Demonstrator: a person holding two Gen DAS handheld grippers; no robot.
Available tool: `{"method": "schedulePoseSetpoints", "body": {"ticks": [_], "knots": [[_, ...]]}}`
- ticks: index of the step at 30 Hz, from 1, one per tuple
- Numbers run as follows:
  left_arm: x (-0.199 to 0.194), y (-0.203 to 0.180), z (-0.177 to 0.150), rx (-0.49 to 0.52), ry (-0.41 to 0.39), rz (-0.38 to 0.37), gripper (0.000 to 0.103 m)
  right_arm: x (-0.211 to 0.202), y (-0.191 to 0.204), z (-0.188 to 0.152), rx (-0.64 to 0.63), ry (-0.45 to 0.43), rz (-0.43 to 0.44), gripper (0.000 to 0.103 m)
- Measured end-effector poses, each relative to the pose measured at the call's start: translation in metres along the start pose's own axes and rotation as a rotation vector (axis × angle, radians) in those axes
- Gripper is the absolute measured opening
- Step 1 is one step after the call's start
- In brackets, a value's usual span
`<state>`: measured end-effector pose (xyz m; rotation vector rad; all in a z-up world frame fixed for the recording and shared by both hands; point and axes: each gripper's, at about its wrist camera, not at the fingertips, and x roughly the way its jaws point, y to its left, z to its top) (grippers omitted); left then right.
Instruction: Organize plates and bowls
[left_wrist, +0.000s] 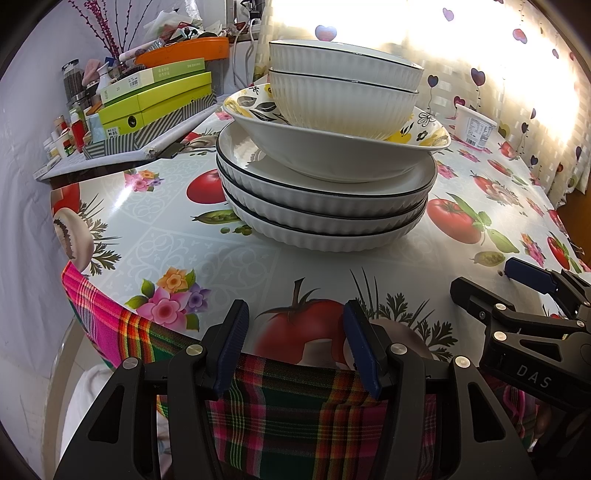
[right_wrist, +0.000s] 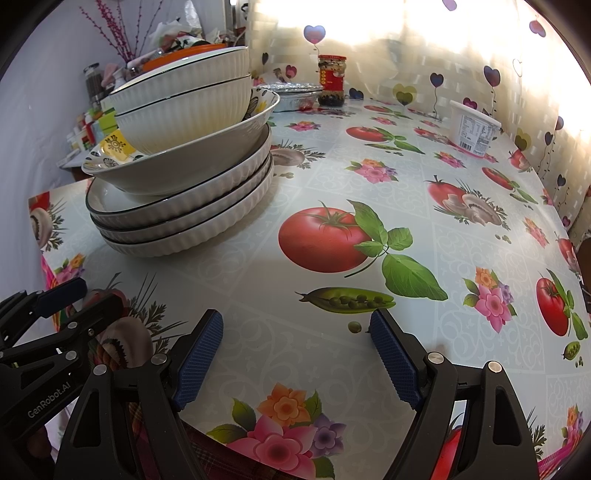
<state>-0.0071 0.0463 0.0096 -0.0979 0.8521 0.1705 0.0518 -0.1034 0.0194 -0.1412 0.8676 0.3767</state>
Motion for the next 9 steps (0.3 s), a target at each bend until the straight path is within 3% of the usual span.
{"method": "schedulePoseSetpoints", "body": {"ticks": [9], "knots": [[0.0002,-0.0007,0.0027,0.002,0.000,-0.004,0.054,-0.0002,-0.0005,0.0001,0.000,0.000,-0.001,0.083]]}}
